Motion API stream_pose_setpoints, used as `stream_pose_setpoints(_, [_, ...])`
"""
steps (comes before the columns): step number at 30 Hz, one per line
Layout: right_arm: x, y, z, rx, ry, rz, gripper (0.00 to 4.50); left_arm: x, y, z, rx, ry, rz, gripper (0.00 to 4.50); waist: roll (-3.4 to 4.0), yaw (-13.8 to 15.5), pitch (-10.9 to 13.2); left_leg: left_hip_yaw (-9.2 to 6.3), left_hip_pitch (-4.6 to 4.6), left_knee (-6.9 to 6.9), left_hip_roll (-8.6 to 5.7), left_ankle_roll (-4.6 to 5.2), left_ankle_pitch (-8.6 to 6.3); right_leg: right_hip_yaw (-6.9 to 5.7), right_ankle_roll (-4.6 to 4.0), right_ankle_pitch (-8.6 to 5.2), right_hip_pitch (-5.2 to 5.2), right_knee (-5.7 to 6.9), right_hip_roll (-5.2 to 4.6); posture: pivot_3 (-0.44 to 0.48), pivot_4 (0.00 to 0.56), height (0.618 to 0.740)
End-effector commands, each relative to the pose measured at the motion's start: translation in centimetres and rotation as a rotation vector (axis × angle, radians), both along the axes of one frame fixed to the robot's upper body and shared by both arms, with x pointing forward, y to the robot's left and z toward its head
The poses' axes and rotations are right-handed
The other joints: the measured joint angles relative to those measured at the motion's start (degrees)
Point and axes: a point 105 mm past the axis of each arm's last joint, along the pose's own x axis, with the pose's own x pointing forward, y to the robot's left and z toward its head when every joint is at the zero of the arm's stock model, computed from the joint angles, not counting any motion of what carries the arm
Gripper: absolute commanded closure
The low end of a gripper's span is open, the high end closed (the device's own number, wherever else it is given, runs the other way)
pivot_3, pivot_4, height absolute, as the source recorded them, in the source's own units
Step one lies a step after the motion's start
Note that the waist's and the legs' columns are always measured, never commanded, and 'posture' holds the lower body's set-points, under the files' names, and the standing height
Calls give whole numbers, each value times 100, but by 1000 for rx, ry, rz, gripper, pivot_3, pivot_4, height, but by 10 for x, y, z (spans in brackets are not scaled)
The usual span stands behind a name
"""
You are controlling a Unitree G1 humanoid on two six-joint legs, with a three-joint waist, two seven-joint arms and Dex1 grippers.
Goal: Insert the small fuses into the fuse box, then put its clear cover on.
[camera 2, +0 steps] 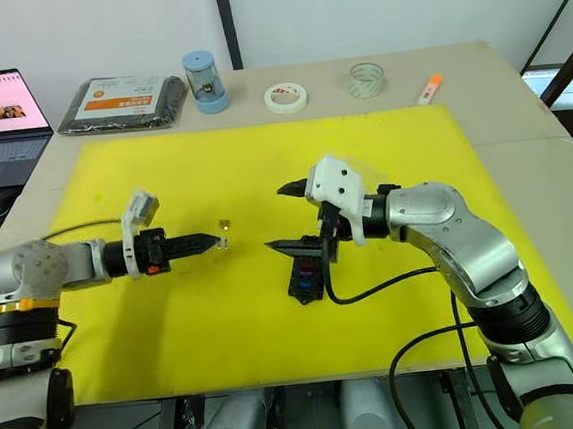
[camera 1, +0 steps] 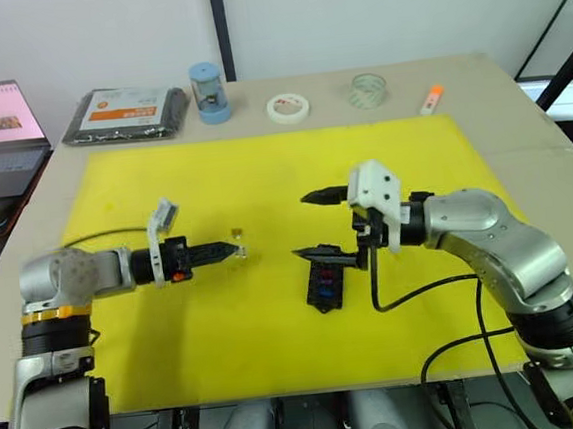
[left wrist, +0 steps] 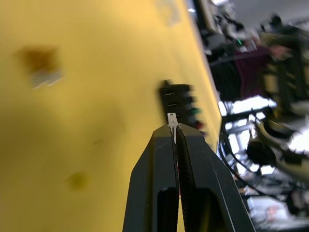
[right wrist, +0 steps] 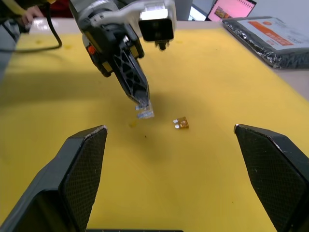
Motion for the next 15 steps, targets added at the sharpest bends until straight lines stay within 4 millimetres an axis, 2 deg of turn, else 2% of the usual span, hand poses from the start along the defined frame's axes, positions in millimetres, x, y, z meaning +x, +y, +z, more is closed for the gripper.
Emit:
stream_pose_setpoints(1, [-3,-6,16,34,32,5,0,-11,-23,42,-13,-282,-135,4491,-1,7,0,0,1,0,0,0,0,0,0,0,2,-3,0,0,150,740])
stream_pose_setpoints(4, [-6,-11,16,11,76,18,0,-18,-33,51,15,-449,-202,4491,1,-11,1,2,4,-3,0,0,0,0,0,0,2,-4,-1,0,150,740])
stream_pose_setpoints(8, [-5,-17,16,-47,98,37,0,-17,-43,44,156,-771,-290,4491,3,-30,3,6,3,-4,4,0,0,0,-1,0,0,-5,2,0,150,740])
stream_pose_setpoints(11, [-8,-14,17,-53,92,72,600,-16,-49,43,153,-879,-297,4500,2,-12,3,10,3,-4,8,1,-1,0,-3,1,1,-7,2,0,150,740])
stream_pose_setpoints(14, [-4,-8,17,-60,46,50,1623,-18,-53,41,142,-920,-315,4500,1,0,3,9,-2,-3,7,5,-3,-1,-3,1,1,-11,2,0,150,740])
stream_pose_setpoints(15, [-5,-5,16,-60,39,53,1623,-19,-54,41,138,-930,-315,4500,1,0,3,9,-3,-2,7,5,-3,-1,-3,1,1,-11,2,0,150,740])
